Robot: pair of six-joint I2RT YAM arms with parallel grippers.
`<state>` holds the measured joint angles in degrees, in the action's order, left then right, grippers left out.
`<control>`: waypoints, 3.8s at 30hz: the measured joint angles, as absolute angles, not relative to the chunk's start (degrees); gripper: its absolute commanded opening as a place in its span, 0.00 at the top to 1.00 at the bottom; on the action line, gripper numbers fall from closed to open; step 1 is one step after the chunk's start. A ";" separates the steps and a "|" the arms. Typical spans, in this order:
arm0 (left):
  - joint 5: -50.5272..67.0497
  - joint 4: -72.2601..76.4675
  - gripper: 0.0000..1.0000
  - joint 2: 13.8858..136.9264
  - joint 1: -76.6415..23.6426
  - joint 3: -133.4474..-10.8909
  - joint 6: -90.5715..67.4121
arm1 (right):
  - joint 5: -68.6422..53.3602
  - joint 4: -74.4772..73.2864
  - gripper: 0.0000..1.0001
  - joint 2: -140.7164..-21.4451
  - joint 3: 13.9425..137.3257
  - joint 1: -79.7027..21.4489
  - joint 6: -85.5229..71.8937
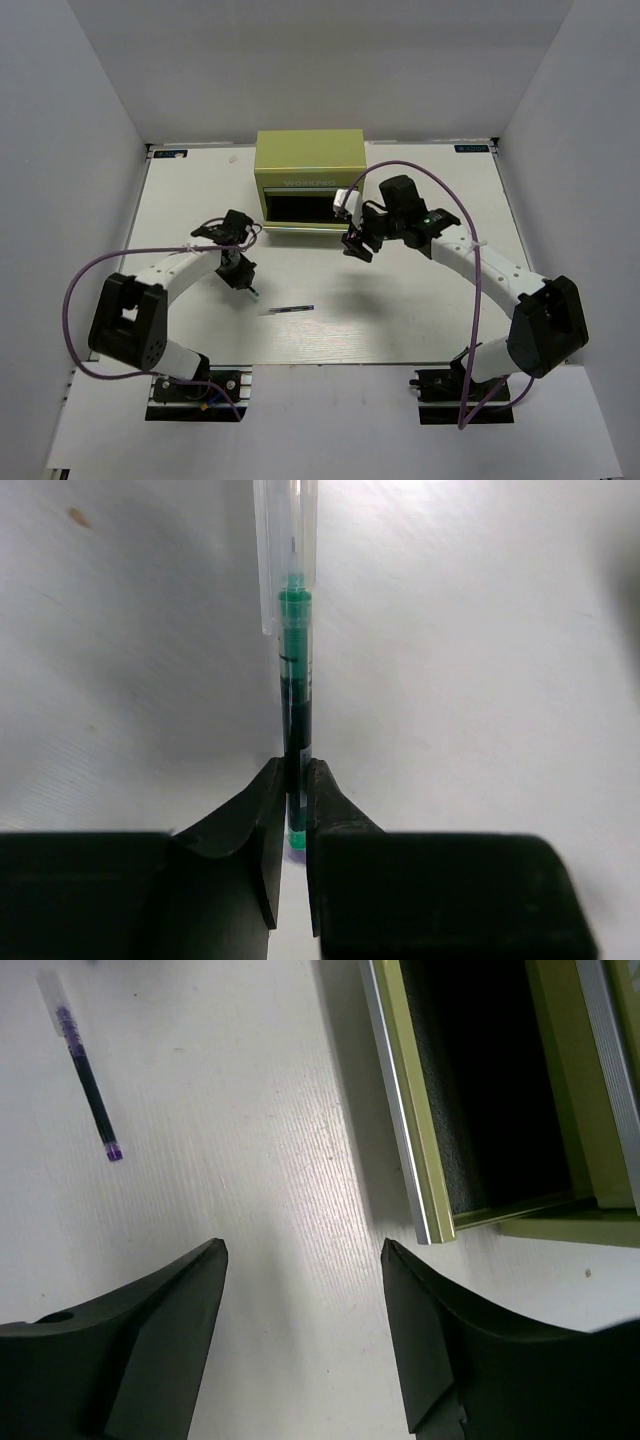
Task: Sort the stationery into containers
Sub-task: Pick up the pen from the center of the board, then place the pen in the drawer, then pick up the pen from the center of the board.
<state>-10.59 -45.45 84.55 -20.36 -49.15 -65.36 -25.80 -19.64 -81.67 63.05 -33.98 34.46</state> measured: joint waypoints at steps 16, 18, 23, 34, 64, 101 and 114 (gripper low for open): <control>-0.56 -31.64 1.00 74.54 -20.86 -56.60 -82.61 | -22.92 -17.45 0.97 -80.47 62.26 -30.28 29.04; -0.32 -28.80 1.00 76.29 -21.23 -57.06 -85.65 | -22.57 -17.37 0.97 -80.03 61.91 -29.82 28.56; -0.67 -25.08 1.00 84.90 -22.63 -64.27 -90.59 | -21.98 -16.38 0.92 -78.96 60.62 -28.45 27.35; -4.23 -27.49 1.00 98.63 -27.09 -76.58 -96.47 | -21.10 -16.05 0.81 -77.08 59.11 -26.65 26.85; -7.01 -32.93 0.09 63.59 -28.60 -56.64 -75.05 | -37.50 -23.90 0.37 -89.32 60.36 -40.66 44.01; -19.66 -65.98 0.00 22.63 -28.58 -41.04 -74.81 | -16.32 -17.37 1.00 -109.36 69.58 -61.12 36.75; -19.53 -64.27 0.00 22.22 -28.58 -38.70 -75.75 | -7.42 -20.51 1.00 -102.28 77.62 -49.12 42.17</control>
<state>-19.53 -64.27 22.22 -28.58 -38.70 -75.75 -7.42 -20.51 -102.28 77.62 -49.12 42.17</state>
